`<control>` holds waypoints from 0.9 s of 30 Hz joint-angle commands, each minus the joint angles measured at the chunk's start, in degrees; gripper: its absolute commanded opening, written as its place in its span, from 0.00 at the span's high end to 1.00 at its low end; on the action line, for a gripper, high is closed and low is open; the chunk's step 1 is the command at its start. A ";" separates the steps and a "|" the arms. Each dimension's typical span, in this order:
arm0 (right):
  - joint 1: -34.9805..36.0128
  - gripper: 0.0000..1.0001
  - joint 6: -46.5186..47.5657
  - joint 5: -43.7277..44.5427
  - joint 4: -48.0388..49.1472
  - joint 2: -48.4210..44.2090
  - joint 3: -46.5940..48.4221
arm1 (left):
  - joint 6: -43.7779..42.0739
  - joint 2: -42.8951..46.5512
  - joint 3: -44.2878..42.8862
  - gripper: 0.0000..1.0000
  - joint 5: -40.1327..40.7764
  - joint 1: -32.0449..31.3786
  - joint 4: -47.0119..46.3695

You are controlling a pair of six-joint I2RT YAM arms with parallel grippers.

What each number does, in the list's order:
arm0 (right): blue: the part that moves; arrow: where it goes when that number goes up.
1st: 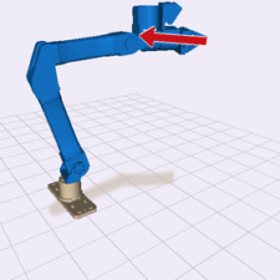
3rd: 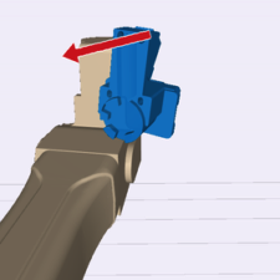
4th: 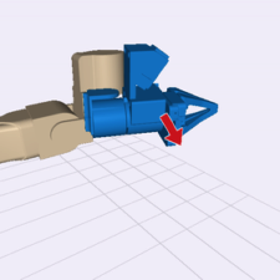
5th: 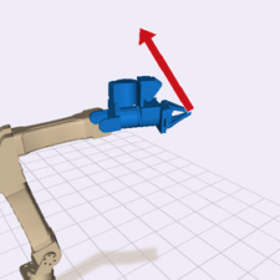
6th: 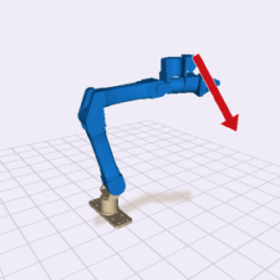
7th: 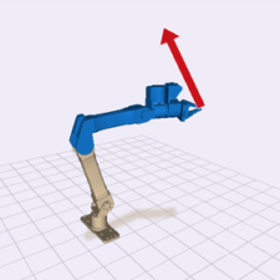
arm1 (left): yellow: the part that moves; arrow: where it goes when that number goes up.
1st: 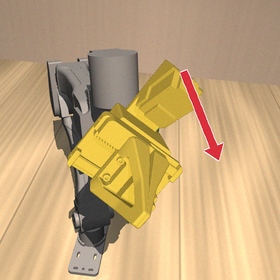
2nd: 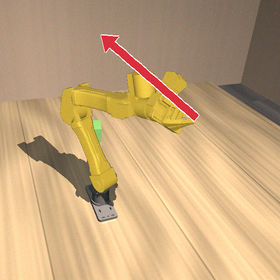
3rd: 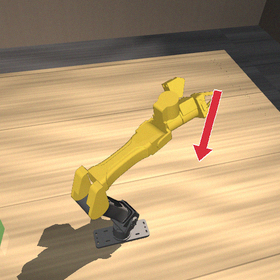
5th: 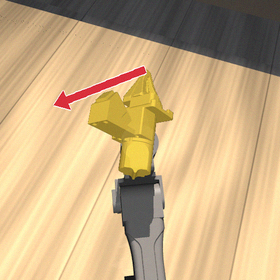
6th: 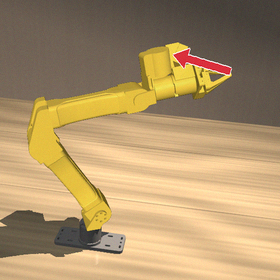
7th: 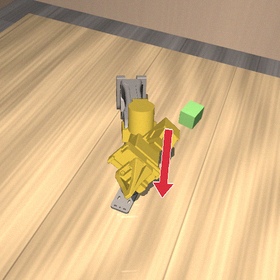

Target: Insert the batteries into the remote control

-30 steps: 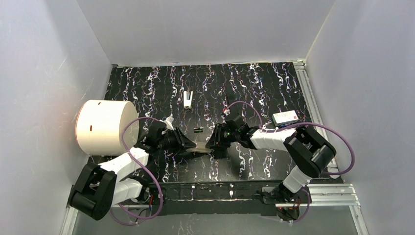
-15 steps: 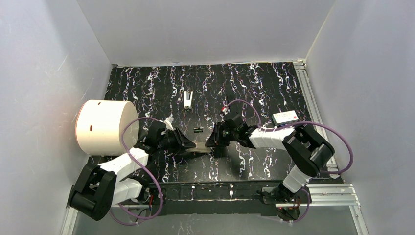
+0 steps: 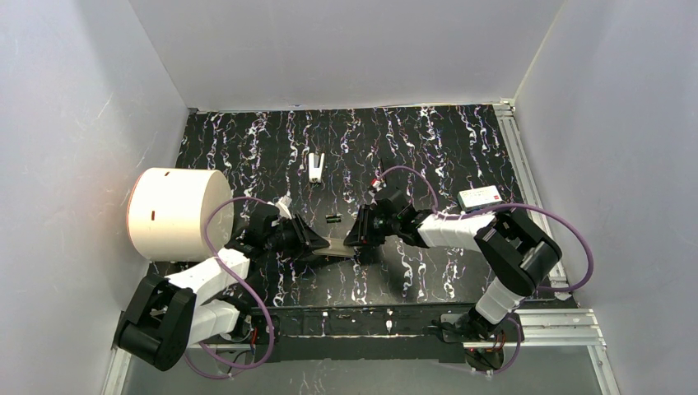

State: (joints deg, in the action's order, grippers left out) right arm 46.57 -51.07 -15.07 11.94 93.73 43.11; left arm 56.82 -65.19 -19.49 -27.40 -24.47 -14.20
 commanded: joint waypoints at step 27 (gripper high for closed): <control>0.61 0.58 -28.82 -14.55 58.18 8.55 -10.85 | -5.47 -3.52 -2.64 1.00 2.56 -0.49 11.90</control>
State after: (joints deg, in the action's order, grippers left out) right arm 43.64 -73.84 -22.50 51.64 101.82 29.93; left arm 54.39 -66.94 -21.54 -26.72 -22.61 -11.68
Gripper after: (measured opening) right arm 0.426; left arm 0.265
